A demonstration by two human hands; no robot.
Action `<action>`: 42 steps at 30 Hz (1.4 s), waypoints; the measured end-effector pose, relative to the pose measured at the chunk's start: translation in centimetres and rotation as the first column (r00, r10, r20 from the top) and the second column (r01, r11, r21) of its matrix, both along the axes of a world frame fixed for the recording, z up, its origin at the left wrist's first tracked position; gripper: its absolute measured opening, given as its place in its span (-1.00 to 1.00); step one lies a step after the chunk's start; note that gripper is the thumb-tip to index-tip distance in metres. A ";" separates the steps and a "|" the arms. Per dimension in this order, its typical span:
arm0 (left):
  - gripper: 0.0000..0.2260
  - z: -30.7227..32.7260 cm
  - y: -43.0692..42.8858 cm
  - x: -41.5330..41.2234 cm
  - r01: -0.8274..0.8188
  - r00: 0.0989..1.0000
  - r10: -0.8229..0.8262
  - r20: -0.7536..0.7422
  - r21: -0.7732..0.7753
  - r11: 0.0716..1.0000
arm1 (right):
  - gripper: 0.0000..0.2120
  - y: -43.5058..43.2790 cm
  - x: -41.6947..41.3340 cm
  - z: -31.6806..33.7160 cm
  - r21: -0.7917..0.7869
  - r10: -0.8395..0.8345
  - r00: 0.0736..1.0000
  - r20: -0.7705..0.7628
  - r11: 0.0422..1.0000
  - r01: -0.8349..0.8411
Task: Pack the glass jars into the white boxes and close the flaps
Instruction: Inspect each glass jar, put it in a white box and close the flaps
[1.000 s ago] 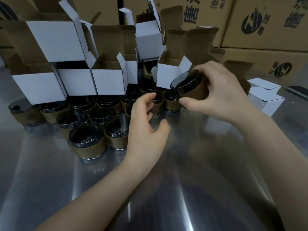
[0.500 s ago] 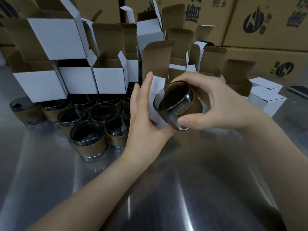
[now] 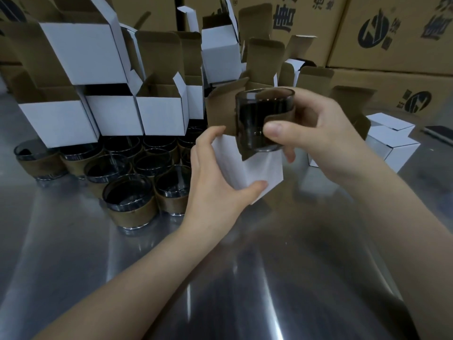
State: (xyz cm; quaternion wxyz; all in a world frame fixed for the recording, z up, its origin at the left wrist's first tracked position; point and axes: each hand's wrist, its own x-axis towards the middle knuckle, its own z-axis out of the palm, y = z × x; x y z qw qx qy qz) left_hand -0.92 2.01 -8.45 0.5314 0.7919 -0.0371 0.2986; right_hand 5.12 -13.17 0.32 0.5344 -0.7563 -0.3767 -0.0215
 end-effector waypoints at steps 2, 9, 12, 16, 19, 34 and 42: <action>-0.17 -0.3 -0.1 0.1 -0.029 1.000 0.029 -0.003 0.046 0.999 | -0.60 0.1 0.2 -0.3 0.018 -0.082 0.997 -0.005 0.996 0.082; -0.18 -1.3 -0.6 0.2 -0.025 1.000 0.022 0.014 0.220 0.975 | -0.39 0.7 0.4 -0.9 -0.094 -0.235 0.967 0.095 0.965 0.244; -0.21 -1.5 -0.9 0.2 -0.034 0.999 0.032 0.011 0.236 0.971 | -0.30 0.5 0.4 -0.7 -0.181 -0.230 0.966 0.121 0.951 0.249; -0.20 -1.6 -0.9 0.3 -0.062 0.998 0.061 0.010 0.247 0.967 | -0.24 0.6 0.6 -1.1 -0.222 -0.243 0.957 0.158 0.936 0.274; -0.19 -1.8 -0.9 0.4 -0.054 0.999 0.052 0.013 0.234 0.971 | -0.21 0.7 0.7 -1.1 -0.259 -0.260 0.956 0.137 0.922 0.288; -0.15 -2.0 -0.9 0.4 -0.081 0.997 0.078 0.023 0.333 0.939 | -0.50 0.8 1.1 -1.2 -0.555 -0.226 0.940 0.255 0.762 0.333; -0.14 -1.9 -1.1 0.4 -0.055 0.997 0.067 -0.026 0.335 0.941 | -0.58 1.0 1.1 -0.4 -0.639 -0.221 0.974 -0.049 0.757 0.140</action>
